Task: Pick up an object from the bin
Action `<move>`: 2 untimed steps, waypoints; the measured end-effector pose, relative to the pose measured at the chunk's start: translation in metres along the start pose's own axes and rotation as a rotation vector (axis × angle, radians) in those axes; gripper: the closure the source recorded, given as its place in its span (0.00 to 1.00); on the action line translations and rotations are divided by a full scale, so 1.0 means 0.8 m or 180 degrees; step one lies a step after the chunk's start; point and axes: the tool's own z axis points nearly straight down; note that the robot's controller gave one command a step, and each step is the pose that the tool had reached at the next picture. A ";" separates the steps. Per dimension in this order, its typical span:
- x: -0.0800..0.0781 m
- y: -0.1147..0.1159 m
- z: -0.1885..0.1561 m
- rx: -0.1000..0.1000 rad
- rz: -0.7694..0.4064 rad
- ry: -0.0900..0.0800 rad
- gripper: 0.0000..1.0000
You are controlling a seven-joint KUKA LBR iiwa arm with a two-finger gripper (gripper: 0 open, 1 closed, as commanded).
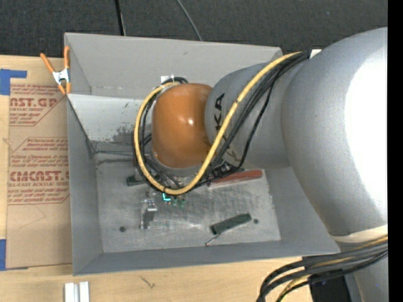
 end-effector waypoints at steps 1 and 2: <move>-0.003 -0.001 -0.006 -0.0004 0.0006 -0.0022 0.00; -0.054 -0.059 0.058 -0.0006 0.0080 -0.0025 1.00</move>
Offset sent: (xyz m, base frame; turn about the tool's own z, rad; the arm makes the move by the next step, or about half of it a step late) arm 0.0429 -0.0479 -0.0467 0.0253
